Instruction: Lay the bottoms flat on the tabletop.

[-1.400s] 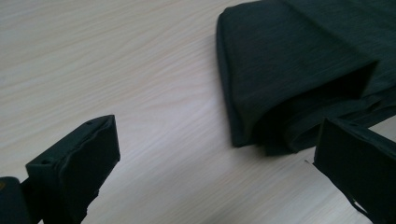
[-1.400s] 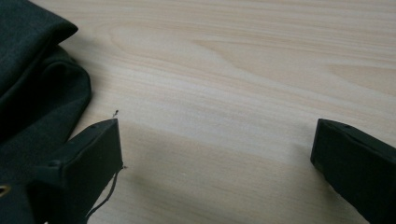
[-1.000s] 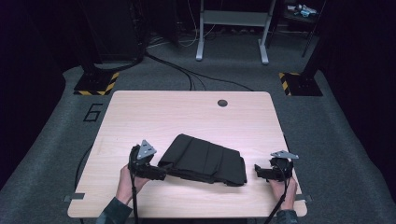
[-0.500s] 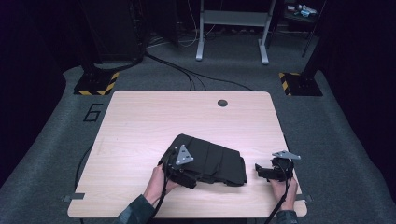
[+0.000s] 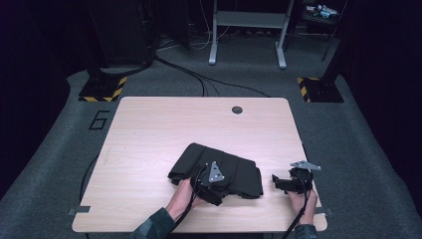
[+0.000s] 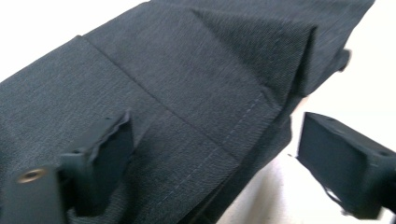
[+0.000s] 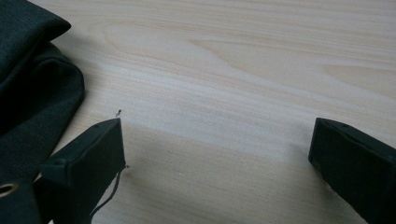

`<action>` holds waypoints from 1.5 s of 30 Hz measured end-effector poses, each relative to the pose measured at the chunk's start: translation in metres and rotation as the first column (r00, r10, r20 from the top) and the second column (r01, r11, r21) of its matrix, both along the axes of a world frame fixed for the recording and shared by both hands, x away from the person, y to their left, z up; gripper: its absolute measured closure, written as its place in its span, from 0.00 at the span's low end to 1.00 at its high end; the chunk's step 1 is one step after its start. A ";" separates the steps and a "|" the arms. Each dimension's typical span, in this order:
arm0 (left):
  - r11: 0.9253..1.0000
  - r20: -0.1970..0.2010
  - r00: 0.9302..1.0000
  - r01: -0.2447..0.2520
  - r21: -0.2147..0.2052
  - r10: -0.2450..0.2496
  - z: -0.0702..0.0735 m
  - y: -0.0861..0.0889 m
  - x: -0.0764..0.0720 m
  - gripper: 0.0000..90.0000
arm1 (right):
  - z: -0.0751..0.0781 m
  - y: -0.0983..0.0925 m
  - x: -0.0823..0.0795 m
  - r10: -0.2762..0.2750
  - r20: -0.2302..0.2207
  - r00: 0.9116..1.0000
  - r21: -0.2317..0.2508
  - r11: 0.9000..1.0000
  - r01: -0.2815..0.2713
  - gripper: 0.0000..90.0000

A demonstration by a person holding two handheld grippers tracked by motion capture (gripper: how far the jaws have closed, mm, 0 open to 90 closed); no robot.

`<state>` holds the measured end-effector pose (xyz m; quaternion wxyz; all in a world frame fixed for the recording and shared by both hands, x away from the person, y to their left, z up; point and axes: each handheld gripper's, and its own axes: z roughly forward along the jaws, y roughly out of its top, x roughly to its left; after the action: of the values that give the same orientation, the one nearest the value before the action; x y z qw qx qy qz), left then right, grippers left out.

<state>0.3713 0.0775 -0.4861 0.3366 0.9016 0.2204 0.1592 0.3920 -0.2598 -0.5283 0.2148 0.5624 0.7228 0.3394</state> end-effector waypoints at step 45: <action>0.993 0.073 0.994 -0.077 -0.090 0.083 0.036 0.023 0.018 0.84 | 0.000 -0.001 0.000 -0.004 0.005 1.000 0.003 1.000 0.004 0.04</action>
<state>0.3894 0.1005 -0.4502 0.3770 0.8697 0.2500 0.1974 0.3920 -0.2603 -0.5284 0.2164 0.5631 0.7208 0.3412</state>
